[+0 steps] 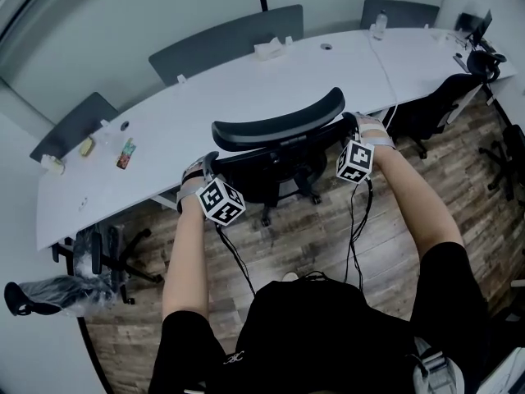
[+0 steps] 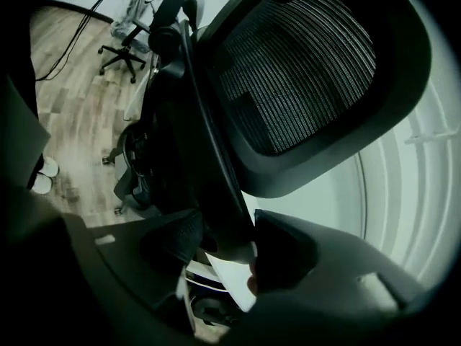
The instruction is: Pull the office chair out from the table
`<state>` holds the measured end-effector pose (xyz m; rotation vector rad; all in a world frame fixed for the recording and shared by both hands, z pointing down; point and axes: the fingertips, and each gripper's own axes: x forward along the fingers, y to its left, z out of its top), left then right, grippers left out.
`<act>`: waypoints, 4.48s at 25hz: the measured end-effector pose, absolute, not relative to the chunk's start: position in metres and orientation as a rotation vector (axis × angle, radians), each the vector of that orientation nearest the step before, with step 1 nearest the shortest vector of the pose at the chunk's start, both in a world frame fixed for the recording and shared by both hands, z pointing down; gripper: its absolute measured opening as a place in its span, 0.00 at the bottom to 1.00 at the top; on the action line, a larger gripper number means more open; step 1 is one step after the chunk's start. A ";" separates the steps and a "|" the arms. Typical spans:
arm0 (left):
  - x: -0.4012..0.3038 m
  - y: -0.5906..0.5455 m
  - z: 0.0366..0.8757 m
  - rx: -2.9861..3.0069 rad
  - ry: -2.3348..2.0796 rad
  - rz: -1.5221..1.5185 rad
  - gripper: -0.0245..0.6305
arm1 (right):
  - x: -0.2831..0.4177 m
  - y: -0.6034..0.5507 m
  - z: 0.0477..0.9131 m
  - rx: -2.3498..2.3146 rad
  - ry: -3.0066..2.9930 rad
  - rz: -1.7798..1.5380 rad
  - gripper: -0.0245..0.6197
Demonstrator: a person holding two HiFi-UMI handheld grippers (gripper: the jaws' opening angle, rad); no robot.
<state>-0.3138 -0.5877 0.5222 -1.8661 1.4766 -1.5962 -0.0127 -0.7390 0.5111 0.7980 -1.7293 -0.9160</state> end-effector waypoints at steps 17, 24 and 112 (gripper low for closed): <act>-0.298 -0.545 0.523 -1.865 1.435 -1.647 0.38 | 0.005 -0.693 0.510 0.836 -1.756 -0.940 0.39; -0.294 -0.507 0.525 -1.873 1.463 -1.613 0.39 | 0.012 -0.648 0.508 0.854 -1.777 -0.957 0.39; -0.007 -0.020 0.478 -2.545 1.972 -0.467 0.04 | 0.108 -0.058 0.462 1.389 -2.588 0.045 0.05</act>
